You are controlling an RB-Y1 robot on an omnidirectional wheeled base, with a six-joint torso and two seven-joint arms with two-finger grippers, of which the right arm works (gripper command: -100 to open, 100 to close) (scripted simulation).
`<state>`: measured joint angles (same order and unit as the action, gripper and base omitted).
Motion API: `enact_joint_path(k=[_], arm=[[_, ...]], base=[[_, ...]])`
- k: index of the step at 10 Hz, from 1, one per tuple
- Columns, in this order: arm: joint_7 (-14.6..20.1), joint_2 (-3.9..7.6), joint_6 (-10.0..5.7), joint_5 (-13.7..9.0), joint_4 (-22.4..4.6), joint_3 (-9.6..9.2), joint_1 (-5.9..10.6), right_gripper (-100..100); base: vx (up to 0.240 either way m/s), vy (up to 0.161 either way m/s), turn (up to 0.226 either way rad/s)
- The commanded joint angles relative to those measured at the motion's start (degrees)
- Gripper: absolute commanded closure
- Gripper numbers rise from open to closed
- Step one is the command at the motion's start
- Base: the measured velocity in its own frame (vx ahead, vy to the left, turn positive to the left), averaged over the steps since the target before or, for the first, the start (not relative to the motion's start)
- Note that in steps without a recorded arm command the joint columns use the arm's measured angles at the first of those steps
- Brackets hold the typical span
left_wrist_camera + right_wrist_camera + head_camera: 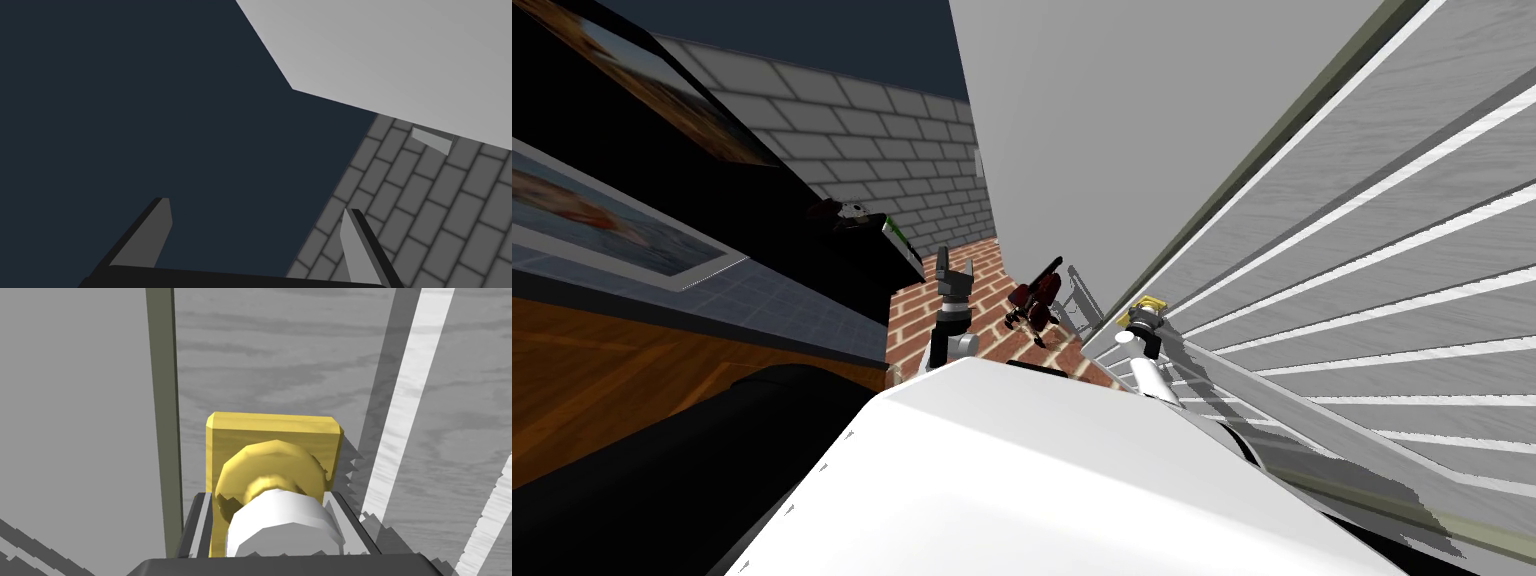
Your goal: Pull the door open
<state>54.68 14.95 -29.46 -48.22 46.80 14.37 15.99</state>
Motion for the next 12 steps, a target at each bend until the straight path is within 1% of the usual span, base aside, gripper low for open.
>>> enact_joint_path(k=[1,5,6,8,12], arm=[[-0.1,-0.10,0.05,0.0,0.0,-0.06,0.03,100],[-0.1,-0.10,0.05,0.0,0.0,-0.06,0.03,100],[0.9,0.31,0.47,0.1,0.4,-1.07,-0.29,100],[1.8,0.57,0.79,0.1,0.8,-1.89,-0.50,100],[5.3,1.66,2.12,0.3,2.3,-5.37,-1.42,100]], base=[[-0.016,-0.007,-0.013],[-0.004,-0.001,0.005],[-0.134,0.003,0.098],[-0.218,-0.021,0.115],[-0.275,-0.029,0.141]])
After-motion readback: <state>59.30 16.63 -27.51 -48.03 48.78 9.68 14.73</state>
